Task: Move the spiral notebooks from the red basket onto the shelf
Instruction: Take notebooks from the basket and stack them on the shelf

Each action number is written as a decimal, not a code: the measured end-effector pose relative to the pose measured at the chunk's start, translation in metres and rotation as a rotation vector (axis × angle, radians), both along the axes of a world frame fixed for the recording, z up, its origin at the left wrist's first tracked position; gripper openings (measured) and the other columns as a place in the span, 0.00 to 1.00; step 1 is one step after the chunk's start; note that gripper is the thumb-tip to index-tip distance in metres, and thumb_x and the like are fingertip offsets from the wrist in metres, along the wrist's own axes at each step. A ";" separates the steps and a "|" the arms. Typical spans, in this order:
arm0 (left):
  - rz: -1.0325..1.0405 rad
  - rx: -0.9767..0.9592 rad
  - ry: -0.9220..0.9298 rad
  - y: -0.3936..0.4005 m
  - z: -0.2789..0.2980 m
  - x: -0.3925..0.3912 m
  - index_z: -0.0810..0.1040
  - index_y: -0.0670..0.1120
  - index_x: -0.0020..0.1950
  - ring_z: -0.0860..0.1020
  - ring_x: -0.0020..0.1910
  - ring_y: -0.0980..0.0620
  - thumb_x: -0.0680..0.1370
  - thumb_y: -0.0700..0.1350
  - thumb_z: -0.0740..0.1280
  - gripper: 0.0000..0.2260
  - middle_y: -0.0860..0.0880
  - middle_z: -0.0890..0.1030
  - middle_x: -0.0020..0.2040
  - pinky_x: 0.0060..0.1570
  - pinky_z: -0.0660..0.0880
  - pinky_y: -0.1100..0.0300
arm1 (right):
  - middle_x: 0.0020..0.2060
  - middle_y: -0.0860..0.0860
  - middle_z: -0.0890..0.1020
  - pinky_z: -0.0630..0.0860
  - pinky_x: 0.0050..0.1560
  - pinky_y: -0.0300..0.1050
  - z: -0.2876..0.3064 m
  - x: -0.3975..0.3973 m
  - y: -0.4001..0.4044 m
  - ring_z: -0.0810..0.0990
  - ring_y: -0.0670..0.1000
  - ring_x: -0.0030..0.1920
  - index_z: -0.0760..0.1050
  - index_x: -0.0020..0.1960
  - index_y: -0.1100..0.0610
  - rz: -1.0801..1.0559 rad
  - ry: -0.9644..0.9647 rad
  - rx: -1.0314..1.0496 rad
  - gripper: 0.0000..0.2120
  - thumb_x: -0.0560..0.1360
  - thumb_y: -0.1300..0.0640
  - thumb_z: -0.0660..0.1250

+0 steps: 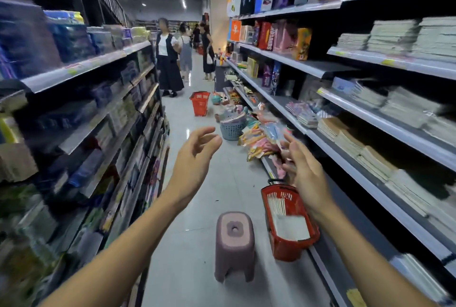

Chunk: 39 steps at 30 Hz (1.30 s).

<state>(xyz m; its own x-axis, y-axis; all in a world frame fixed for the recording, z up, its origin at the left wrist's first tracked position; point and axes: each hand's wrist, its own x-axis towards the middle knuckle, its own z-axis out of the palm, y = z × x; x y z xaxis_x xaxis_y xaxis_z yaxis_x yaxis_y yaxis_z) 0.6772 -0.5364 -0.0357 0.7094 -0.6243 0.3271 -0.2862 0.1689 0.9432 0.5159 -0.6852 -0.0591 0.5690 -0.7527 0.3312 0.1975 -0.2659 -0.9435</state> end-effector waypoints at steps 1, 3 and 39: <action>-0.007 -0.004 0.009 -0.016 0.000 0.021 0.77 0.54 0.63 0.80 0.58 0.52 0.76 0.55 0.67 0.16 0.51 0.82 0.58 0.61 0.76 0.52 | 0.67 0.49 0.78 0.68 0.69 0.56 0.000 0.019 -0.015 0.75 0.55 0.69 0.74 0.68 0.39 -0.019 0.008 0.003 0.25 0.74 0.31 0.61; -0.030 0.000 0.020 -0.050 -0.005 0.059 0.77 0.56 0.60 0.80 0.57 0.52 0.77 0.53 0.68 0.12 0.52 0.82 0.57 0.60 0.77 0.52 | 0.65 0.45 0.79 0.68 0.72 0.53 -0.002 0.051 -0.044 0.76 0.46 0.67 0.74 0.68 0.42 -0.067 0.022 0.003 0.20 0.79 0.38 0.58; -1.403 0.597 0.124 -0.873 -0.414 0.164 0.81 0.51 0.53 0.81 0.54 0.50 0.79 0.46 0.69 0.04 0.43 0.82 0.57 0.54 0.76 0.54 | 0.61 0.46 0.81 0.69 0.72 0.53 -0.435 0.214 -0.564 0.77 0.48 0.66 0.77 0.61 0.46 -1.484 -0.100 0.684 0.10 0.82 0.52 0.62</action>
<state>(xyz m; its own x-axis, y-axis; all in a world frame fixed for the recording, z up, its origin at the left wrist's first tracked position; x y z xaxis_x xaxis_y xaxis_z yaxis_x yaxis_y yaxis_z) 0.8414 -1.4096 -0.4499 -0.5442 -0.8089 -0.2224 -0.1412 -0.1730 0.9748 0.7295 -1.2493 -0.4942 -0.7461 -0.6017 -0.2851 0.2290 0.1701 -0.9584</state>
